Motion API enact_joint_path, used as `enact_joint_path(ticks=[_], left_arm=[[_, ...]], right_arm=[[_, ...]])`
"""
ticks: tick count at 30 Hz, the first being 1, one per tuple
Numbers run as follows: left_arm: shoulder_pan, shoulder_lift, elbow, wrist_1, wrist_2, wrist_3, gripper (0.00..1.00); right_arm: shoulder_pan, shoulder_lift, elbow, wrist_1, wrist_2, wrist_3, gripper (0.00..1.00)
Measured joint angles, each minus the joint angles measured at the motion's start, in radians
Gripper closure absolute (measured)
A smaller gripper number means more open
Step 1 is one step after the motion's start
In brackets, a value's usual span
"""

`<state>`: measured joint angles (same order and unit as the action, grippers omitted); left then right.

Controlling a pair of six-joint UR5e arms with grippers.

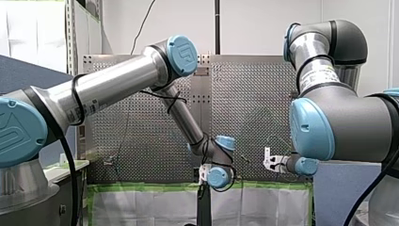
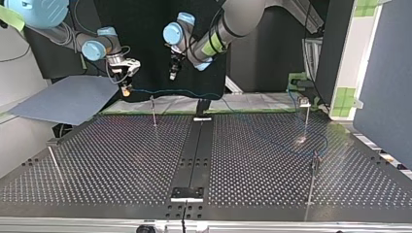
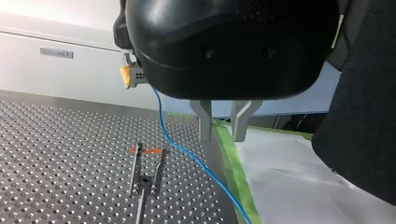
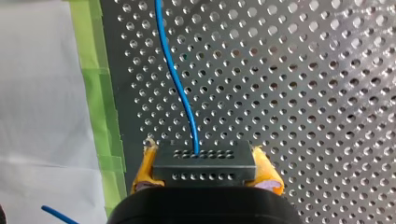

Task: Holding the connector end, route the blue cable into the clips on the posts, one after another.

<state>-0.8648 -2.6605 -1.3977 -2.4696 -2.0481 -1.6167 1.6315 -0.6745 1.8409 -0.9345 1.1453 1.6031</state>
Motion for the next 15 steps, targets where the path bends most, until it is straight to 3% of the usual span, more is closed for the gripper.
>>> enact_joint_path(ticks=[3,11,15], left_arm=[[0.002,-0.02,0.028,-0.02,0.008,-0.01,0.76],[0.01,-0.059,0.113,-0.072,0.035,-0.048,0.76],[0.01,-0.061,0.141,-0.069,0.018,-0.051,0.76]], right_arm=[[-0.005,0.0,-0.003,-0.003,-0.004,0.003,1.0],[-0.003,0.0,-0.016,-0.003,-0.048,-0.012,1.0],[-0.004,0.0,-0.029,0.002,-0.062,-0.01,1.0]])
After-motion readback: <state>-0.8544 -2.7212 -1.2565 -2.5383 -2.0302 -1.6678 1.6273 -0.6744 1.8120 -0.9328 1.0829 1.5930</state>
